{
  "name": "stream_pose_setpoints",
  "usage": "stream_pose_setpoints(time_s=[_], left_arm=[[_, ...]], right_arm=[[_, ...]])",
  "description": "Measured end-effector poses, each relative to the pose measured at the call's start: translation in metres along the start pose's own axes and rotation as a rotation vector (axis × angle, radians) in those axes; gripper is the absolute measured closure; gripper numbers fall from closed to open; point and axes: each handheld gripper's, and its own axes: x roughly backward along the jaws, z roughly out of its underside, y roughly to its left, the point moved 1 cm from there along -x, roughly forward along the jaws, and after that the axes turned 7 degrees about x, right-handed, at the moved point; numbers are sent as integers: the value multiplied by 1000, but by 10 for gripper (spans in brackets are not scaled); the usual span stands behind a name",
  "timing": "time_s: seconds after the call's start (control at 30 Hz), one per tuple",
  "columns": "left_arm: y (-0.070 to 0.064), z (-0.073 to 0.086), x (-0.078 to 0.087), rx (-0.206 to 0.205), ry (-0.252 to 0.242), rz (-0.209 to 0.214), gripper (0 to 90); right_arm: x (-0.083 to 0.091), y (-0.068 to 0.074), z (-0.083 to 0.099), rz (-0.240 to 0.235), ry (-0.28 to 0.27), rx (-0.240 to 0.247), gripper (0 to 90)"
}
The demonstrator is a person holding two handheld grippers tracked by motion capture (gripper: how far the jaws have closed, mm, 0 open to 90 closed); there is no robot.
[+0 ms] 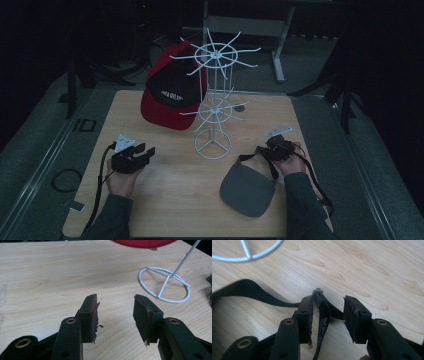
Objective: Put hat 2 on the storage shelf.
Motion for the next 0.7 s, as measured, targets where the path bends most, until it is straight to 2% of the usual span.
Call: stream_pose_setpoints(time_s=[0.3, 0.4, 0.57, 0.7], left_arm=[[3, 5, -4, 14, 11, 2, 548], [3, 6, -4, 15, 14, 4, 548], [2, 8, -6, 14, 20, 2, 545], [4, 10, -8, 17, 30, -4, 541]], right_arm=[[-15, -3, -3, -9, 70, 68, 584], [-20, 1, -3, -19, 92, 98, 599], [-27, 2, -3, -34, 117, 105, 638], [-30, 2, -4, -49, 121, 88, 700]])
